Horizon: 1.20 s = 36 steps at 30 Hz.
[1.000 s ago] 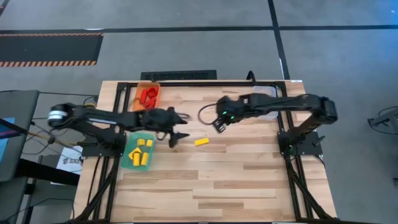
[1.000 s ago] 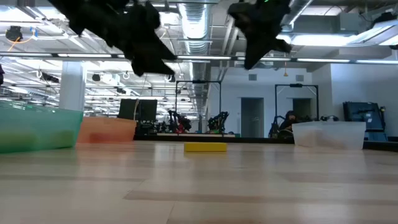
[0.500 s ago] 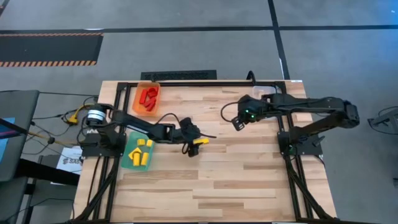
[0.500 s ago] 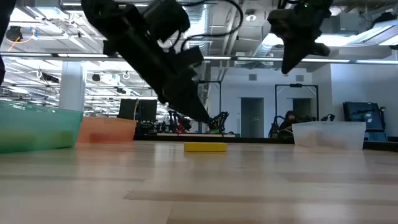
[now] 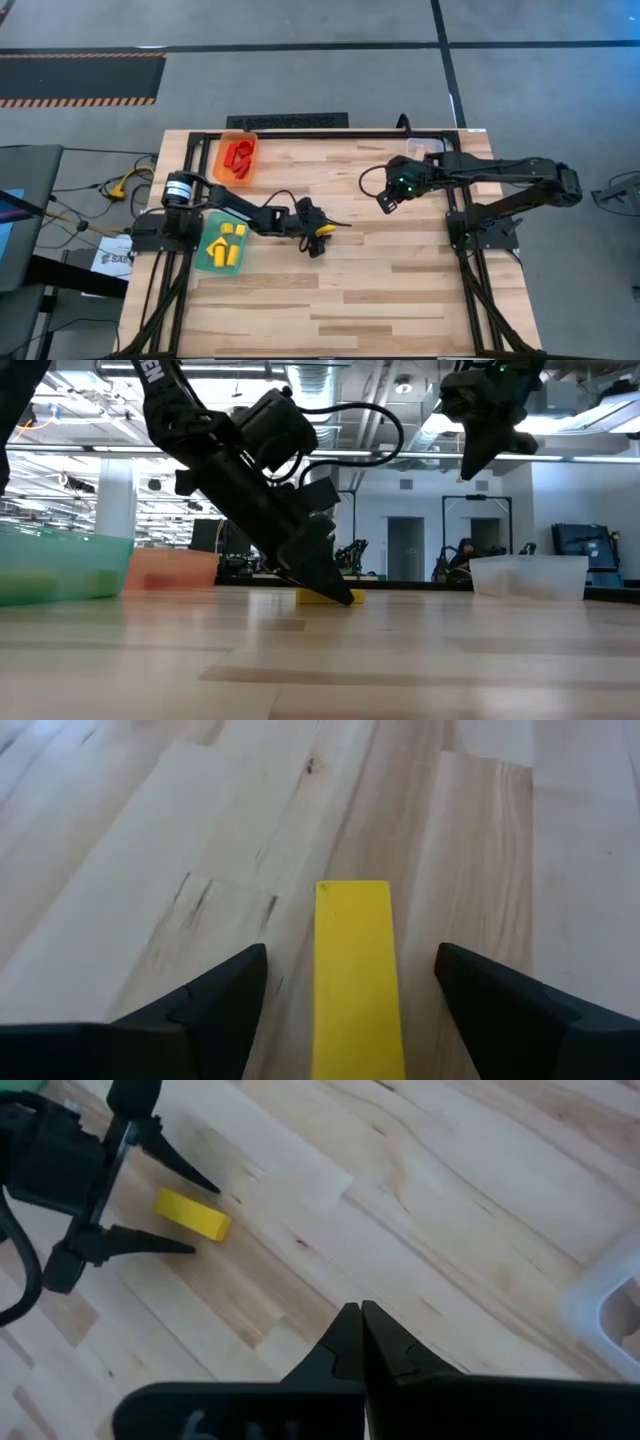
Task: Sort & place blocks by color
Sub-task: Put the yellow wooden block into the green bin
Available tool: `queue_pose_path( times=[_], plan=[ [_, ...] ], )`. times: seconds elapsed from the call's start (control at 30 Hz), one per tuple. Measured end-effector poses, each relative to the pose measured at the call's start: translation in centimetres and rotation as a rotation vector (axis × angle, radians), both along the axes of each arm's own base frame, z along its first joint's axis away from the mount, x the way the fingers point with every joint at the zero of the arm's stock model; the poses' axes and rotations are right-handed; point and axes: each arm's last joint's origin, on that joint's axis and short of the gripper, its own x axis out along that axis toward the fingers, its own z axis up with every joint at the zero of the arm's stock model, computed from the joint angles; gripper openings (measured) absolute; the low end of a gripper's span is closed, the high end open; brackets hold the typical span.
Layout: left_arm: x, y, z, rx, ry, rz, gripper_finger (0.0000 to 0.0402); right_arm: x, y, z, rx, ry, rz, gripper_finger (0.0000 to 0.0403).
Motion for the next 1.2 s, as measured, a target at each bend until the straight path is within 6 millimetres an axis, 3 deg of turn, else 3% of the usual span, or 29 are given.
queue_pose_path(
  times=[0.13, 0.3, 0.37, 0.47, 0.57, 0.67, 0.8, 0.87, 1.0, 1.2],
  plan=[
    [0.0, -0.6, 0.0, -0.002, -0.002, -0.022, 0.0225, 0.0, 0.0, 0.0, 0.0, 0.0, 0.001, 0.0003],
    [-0.4, -0.9, 0.2, -0.059, 0.042, -0.016, 0.0069, 0.0, 0.0, 0.0, 0.001, 0.0, 0.001, 0.0004],
    [-0.8, -0.7, 1.1, -0.079, 0.063, -0.038, 0.007, 0.0, 0.0, 0.0, 0.001, -0.001, 0.001, 0.0006],
    [-2.3, -0.3, 3.9, -0.057, 0.104, -0.079, 0.007, 0.1, 0.0, 0.1, -0.001, -0.015, 0.001, 0.0005],
    [-4.3, 0.4, 10.0, 0.0, 0.024, -0.057, 0.007, 0.4, -0.1, 0.3, -0.007, -0.052, 0.0, 0.0003],
    [-8.2, 0.7, 13.9, 0.004, 0.063, 0.008, 0.007, 0.9, -0.2, 0.4, -0.013, -0.09, -0.001, 0.0004],
    [-13.7, 0.0, 17.5, -0.114, 0.058, 0.185, 0.007, 1.6, -0.5, 0.3, -0.027, -0.124, 0.004, 0.0004],
    [-16.3, -0.5, 17.7, -0.143, 0.065, 0.296, 0.007, 2.0, -0.7, 0.2, -0.033, -0.133, 0.005, 0.0003],
    [-20.0, -1.8, 16.0, -0.252, 0.058, 0.505, 0.007, 2.9, -0.8, -0.1, -0.037, -0.16, 0.009, 0.0004],
    [-23.0, -3.5, 12.0, -0.344, 0.102, 0.649, 0.007, 3.7, -0.8, -0.3, -0.018, -0.196, 0.027, 0.0004]
  ],
)
